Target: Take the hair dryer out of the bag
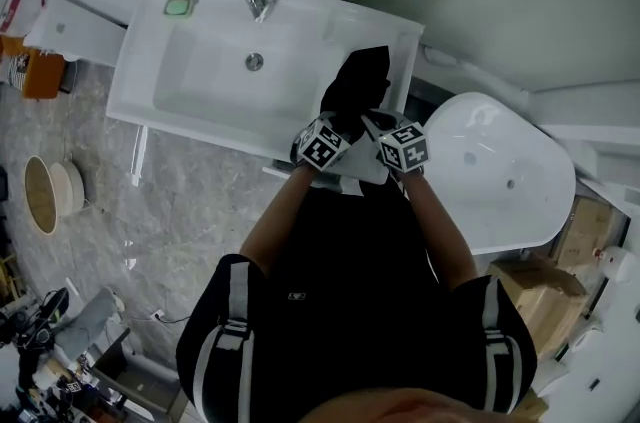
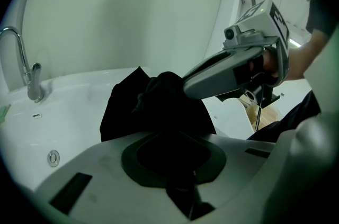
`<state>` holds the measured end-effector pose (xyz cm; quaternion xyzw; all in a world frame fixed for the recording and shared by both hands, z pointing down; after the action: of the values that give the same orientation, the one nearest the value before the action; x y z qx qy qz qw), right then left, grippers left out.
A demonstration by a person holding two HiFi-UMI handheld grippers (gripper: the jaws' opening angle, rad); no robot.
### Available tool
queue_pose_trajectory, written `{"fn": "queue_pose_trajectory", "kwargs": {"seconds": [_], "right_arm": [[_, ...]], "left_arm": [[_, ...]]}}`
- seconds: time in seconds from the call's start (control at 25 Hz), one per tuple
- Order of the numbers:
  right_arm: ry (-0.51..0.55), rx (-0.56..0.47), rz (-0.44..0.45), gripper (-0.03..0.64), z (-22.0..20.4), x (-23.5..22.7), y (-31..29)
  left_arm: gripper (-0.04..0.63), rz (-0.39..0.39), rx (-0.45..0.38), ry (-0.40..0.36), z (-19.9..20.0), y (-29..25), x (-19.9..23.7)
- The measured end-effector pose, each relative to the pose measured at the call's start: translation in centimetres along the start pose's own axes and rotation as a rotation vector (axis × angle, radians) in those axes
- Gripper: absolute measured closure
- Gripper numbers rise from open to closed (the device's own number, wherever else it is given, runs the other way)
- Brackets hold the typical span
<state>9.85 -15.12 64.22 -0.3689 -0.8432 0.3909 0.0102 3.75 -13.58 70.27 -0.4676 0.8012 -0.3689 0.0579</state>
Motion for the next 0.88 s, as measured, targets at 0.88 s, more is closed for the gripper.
{"fn": "queue_pose_trajectory", "kwargs": {"seconds": [0.88], "right_arm": [[-0.025, -0.034, 0.07, 0.526, 1.0, 0.1, 1.2]], "left_arm": [[0.411, 0.101, 0.092, 0.039, -0.3, -4.0, 2.1]]}}
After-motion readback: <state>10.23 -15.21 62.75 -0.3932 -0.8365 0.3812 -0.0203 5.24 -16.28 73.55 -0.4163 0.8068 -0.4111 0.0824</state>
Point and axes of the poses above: the fingertips, and each gripper's own axes: y backward along the fingers, x to its left, z out of its top, the point moved 4 cm from there along y, backward along the fingers
